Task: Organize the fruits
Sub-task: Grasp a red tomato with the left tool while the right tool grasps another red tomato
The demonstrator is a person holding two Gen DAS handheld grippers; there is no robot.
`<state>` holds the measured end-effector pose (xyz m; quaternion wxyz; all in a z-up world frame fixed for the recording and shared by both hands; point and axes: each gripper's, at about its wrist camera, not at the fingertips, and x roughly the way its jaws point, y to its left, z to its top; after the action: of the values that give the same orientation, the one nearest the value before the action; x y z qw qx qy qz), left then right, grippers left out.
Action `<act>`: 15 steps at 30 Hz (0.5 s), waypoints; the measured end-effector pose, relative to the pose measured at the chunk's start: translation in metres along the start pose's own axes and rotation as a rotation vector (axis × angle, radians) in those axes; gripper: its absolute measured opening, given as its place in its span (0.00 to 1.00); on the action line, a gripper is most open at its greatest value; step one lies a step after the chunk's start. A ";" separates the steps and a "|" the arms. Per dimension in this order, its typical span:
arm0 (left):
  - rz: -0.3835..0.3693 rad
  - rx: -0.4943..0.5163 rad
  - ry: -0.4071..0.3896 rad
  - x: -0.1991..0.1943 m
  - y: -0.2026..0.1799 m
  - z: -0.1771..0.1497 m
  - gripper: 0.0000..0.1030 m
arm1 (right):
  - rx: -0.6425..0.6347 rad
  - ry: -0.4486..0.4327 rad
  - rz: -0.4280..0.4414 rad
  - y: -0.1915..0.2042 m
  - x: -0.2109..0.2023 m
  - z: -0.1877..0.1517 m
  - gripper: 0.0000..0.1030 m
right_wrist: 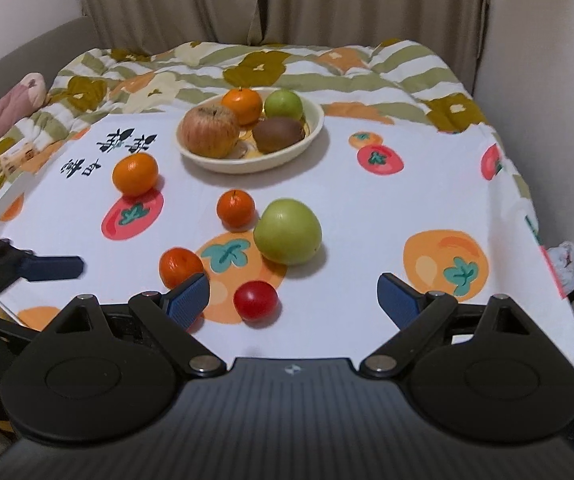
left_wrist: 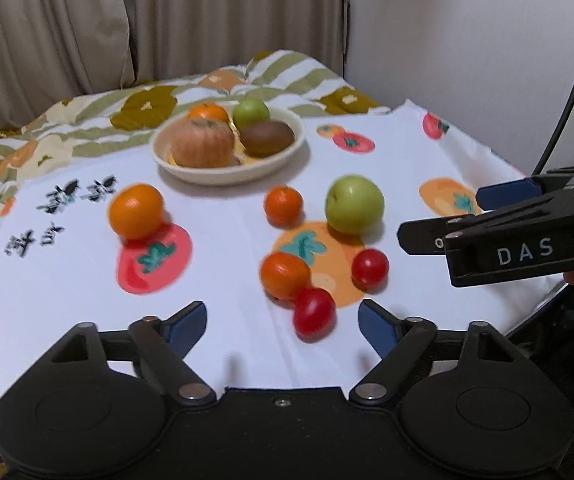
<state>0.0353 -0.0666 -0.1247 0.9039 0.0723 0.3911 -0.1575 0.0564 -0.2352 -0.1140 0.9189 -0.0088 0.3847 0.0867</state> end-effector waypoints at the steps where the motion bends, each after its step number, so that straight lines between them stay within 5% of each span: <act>1: 0.002 0.001 0.008 0.005 -0.003 -0.001 0.75 | -0.001 0.006 0.009 -0.002 0.004 -0.002 1.00; 15: 0.025 0.029 0.060 0.048 -0.023 -0.002 0.45 | -0.013 0.036 0.071 -0.012 0.033 -0.011 1.00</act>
<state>0.0566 -0.0985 -0.1615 0.8925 0.0947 0.4147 -0.1498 0.0735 -0.2426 -0.1461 0.9081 -0.0027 0.4007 0.1215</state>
